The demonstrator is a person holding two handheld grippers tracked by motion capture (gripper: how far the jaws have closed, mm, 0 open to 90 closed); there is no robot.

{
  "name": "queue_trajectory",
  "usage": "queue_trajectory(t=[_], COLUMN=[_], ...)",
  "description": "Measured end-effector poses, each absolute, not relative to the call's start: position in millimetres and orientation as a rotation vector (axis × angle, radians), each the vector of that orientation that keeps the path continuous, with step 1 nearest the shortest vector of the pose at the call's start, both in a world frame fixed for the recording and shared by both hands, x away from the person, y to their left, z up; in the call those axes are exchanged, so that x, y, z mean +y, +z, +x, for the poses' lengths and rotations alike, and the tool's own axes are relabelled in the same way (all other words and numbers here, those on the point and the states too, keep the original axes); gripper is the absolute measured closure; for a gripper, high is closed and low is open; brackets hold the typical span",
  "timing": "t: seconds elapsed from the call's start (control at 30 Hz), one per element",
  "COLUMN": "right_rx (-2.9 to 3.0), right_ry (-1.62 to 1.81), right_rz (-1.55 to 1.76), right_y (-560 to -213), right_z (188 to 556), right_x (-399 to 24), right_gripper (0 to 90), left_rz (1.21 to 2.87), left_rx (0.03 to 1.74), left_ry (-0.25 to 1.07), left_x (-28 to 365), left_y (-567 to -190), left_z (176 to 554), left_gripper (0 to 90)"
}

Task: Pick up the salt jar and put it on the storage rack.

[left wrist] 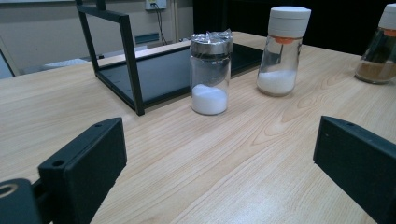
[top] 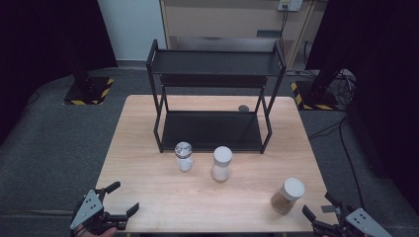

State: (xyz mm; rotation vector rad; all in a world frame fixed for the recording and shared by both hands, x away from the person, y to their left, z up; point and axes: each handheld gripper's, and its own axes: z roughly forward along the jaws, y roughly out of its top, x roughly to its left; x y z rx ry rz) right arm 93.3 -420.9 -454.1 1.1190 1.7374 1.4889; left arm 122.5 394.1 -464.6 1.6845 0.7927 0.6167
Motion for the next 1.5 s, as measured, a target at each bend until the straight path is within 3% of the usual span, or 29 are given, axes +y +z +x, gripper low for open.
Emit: queue_trajectory(t=[1.5], right_rx=[1.730], right_ry=[1.486], right_rz=[1.135], right_y=[-454], right_z=[91], right_x=[-421], right_gripper=[6.6], left_rz=[1.651], left_rx=[0.858], left_ry=[0.607], left_x=[386], left_y=[-452], left_z=[125], left_gripper=[1.5])
